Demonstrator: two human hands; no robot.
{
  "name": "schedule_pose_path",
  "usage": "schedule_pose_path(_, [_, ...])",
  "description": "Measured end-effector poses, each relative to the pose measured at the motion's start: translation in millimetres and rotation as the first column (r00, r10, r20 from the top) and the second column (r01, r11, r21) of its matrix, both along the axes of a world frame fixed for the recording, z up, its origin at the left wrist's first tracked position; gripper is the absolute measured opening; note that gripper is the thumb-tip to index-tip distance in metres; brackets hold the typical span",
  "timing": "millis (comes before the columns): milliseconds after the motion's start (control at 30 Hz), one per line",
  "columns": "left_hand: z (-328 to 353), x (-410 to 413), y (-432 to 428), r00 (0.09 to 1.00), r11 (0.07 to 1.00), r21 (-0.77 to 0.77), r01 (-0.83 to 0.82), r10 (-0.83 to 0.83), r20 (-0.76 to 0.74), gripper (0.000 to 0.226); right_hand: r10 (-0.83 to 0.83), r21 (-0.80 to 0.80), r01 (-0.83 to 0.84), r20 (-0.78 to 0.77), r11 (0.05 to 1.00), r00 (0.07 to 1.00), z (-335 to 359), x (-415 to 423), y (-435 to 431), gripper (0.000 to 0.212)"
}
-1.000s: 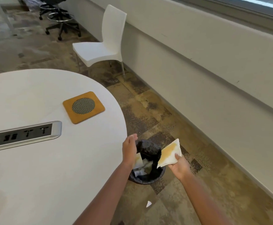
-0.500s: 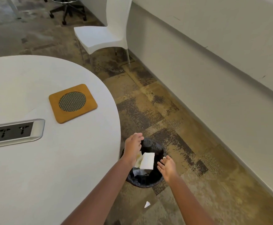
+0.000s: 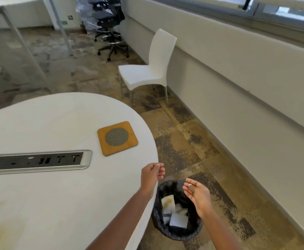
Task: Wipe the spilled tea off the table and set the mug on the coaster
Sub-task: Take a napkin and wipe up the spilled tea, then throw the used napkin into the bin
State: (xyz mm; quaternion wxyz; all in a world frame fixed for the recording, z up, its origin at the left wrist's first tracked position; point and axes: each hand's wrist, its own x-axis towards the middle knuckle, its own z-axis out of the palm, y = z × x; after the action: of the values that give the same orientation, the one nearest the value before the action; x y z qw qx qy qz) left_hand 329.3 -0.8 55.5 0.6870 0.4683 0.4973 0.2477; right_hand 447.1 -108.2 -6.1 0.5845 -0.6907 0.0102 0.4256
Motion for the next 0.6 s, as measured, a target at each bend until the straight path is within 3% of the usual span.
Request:
schedule_pose_path(300, [27.3,-87.9,78.4,0.98,0.976,0.11,-0.189,0.194,-0.041,0.018,0.199,0.072,-0.207,0.107,0.976,0.974,59.2,-47.6,104.2,0.021])
schedule_pose_path(467, [23.2,-130.3,120.3,0.953,0.952,0.208,-0.223,0.258,-0.161,0.02,0.305,0.064,-0.317,0.153,0.946,0.94,65.7,-84.8,145.5,0.024])
schedule_pose_path(600, [13.7,-176.8,162.9,0.892,0.916,0.352,-0.194,0.314,-0.326,0.019,0.44,0.002,-0.456,0.258,0.89,0.86,65.8,-128.3,193.0,0.026])
